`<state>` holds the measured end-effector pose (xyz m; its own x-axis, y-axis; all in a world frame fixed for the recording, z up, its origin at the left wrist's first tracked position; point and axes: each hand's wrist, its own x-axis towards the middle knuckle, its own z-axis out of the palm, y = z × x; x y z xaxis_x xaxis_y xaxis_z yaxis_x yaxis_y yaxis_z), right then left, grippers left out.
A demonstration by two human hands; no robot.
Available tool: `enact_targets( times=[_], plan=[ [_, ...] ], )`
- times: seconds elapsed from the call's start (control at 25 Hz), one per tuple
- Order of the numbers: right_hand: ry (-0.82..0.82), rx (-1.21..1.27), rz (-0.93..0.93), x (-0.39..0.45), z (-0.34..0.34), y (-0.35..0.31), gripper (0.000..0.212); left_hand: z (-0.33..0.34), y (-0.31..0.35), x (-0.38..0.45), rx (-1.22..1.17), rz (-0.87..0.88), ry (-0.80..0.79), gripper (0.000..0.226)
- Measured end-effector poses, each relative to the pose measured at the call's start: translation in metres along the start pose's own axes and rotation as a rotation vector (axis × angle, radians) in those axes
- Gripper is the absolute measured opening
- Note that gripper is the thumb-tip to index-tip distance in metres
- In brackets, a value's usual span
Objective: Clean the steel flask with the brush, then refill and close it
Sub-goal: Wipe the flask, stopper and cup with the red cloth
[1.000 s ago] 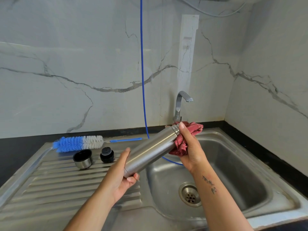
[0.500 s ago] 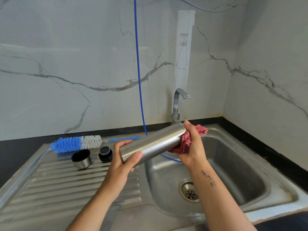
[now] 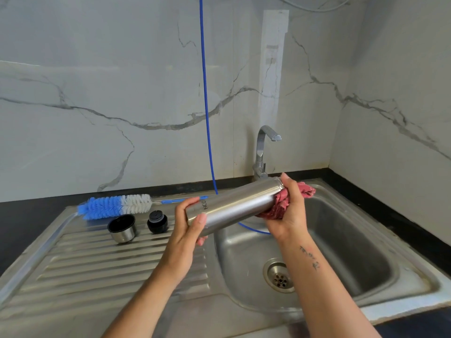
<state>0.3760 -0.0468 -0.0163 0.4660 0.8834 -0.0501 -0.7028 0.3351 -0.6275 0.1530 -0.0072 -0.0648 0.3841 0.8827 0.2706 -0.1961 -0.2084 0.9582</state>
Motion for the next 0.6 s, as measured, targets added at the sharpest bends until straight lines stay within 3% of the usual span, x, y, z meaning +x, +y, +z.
enact_targets(
  times=[0.12,0.2,0.36,0.4,0.48,0.6],
  plan=[
    [0.011,-0.037,-0.012,0.001,-0.001,0.007,0.022,0.002,0.003,0.001,-0.228,-0.266,-0.037,0.073],
    [-0.003,-0.040,0.000,0.000,0.000,0.009,0.021,-0.005,0.003,-0.001,-0.258,-0.308,-0.053,0.075],
    [-0.002,0.049,0.093,0.002,0.000,-0.001,0.034,-0.012,0.002,-0.003,0.233,0.114,-0.154,0.048],
    [0.009,0.052,0.092,0.002,-0.001,0.000,0.032,-0.011,-0.001,-0.003,0.175,0.079,-0.146,0.048],
    [0.027,0.030,0.052,0.002,-0.003,0.005,0.025,-0.002,0.002,-0.003,-0.056,-0.153,-0.181,0.051],
    [0.044,0.012,0.008,0.002,-0.003,0.007,0.028,-0.001,0.004,-0.007,-0.244,-0.318,-0.223,0.075]
  ],
)
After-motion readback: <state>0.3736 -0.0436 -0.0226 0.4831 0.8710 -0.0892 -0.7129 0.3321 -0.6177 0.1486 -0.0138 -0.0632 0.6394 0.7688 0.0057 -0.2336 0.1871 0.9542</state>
